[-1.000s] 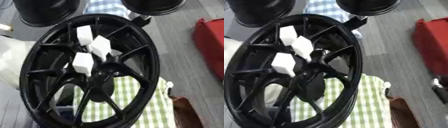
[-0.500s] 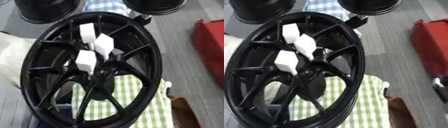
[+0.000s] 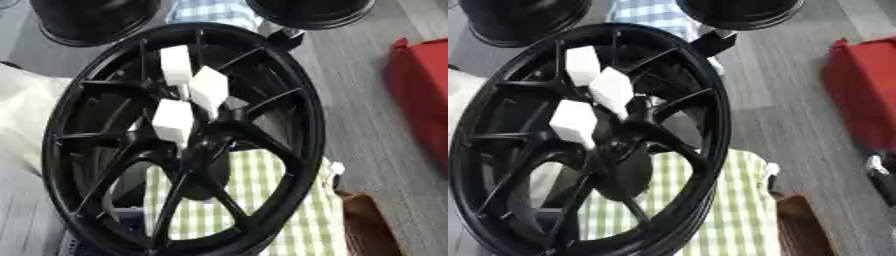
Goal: Pull the pin out of the wheel hub.
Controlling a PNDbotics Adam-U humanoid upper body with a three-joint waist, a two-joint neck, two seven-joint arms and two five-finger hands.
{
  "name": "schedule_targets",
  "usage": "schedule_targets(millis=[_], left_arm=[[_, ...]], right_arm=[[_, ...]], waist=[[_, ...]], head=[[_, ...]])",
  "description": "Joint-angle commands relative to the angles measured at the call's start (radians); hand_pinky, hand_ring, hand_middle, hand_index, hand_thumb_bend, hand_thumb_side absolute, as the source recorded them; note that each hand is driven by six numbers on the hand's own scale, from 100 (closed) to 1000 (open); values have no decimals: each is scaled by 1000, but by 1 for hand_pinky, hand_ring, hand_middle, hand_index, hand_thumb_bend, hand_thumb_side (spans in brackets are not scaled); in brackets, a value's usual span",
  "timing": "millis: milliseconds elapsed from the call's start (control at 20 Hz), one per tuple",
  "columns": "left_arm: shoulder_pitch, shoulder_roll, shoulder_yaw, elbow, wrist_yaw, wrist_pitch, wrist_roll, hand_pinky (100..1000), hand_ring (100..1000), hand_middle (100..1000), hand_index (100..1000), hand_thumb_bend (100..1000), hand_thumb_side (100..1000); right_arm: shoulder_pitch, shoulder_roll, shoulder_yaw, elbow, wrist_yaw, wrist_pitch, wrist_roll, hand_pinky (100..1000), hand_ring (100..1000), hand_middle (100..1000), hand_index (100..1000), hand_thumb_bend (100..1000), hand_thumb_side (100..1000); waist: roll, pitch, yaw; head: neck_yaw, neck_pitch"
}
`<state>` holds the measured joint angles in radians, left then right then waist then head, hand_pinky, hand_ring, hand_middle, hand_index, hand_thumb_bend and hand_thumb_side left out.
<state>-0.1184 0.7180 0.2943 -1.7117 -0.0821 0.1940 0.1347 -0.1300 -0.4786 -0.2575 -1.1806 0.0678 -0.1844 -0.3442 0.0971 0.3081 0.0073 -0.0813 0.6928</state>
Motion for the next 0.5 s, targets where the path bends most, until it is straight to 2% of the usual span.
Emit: schedule_targets(millis=[50,250,500], left_arm=[[-33,-9,3,-46,143,-47,91,730,629,527,732,311,627],[-91,-98,-32,-66,354,-138,169,725,621,521,728,313,641],[-147,-200,-87,-24,519,-190,208,728,621,524,731,342,652]], right_arm=[[0,-21,-2,-10,-1,-2,0,637,635,533,689,100,516],[-6,-18,1,-10,-1,-1,5,637,634,532,689,100,516],[-9,-16,5,-11,0,0,11,637,634,532,689,100,514]], waist=[[-3,-23,-2],[-6,-25,-11],[-6,-27,-17]], head=[[4,2],[12,1],[16,2]])
